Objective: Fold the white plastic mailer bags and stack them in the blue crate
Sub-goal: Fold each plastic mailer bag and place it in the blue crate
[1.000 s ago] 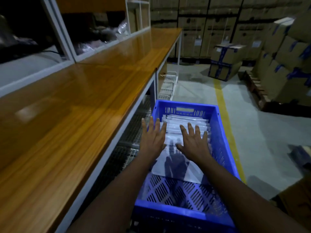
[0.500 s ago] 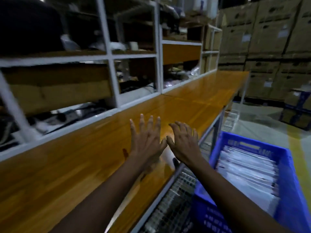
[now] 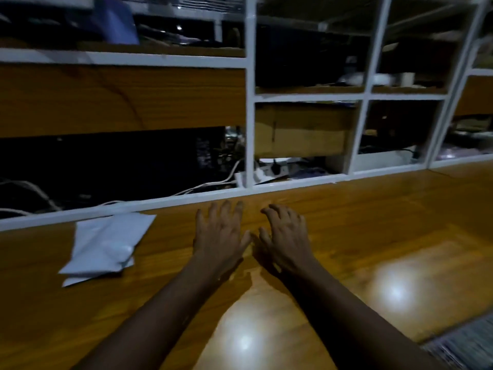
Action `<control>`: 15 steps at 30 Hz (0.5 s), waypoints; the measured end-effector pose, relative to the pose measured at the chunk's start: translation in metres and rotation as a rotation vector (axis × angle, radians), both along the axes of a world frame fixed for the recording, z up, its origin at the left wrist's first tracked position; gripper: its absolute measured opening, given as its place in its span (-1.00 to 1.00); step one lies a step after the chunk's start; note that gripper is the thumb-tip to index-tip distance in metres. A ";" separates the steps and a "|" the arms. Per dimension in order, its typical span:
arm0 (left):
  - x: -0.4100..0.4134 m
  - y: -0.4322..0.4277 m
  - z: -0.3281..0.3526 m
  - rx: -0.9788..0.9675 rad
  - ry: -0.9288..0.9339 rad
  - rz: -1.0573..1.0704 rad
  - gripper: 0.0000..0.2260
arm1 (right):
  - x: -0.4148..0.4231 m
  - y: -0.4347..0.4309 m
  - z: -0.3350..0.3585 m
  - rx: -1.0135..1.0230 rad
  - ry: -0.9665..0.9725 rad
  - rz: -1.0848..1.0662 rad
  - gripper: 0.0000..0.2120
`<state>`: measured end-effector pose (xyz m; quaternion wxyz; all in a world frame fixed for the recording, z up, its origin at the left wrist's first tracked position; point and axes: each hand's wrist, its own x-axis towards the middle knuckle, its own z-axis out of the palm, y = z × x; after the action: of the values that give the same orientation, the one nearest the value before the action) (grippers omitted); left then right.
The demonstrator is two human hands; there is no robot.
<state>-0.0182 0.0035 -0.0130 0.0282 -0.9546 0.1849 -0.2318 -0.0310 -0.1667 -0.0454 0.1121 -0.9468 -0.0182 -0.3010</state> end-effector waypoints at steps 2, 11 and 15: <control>0.007 0.033 -0.007 -0.018 -0.021 0.051 -0.40 | 0.006 0.029 -0.010 -0.019 -0.016 0.070 -0.60; 0.065 0.124 -0.031 -0.113 0.112 0.389 -0.29 | 0.056 0.086 -0.027 -0.022 0.013 0.248 -0.65; 0.095 0.155 -0.033 -0.160 0.226 0.570 -0.17 | 0.064 0.085 -0.024 -0.001 0.055 0.243 -0.63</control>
<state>0.0768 0.1585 -0.0460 -0.0039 -0.9868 -0.1072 -0.1210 0.0332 -0.0819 -0.0691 0.1477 -0.9456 -0.1298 -0.2590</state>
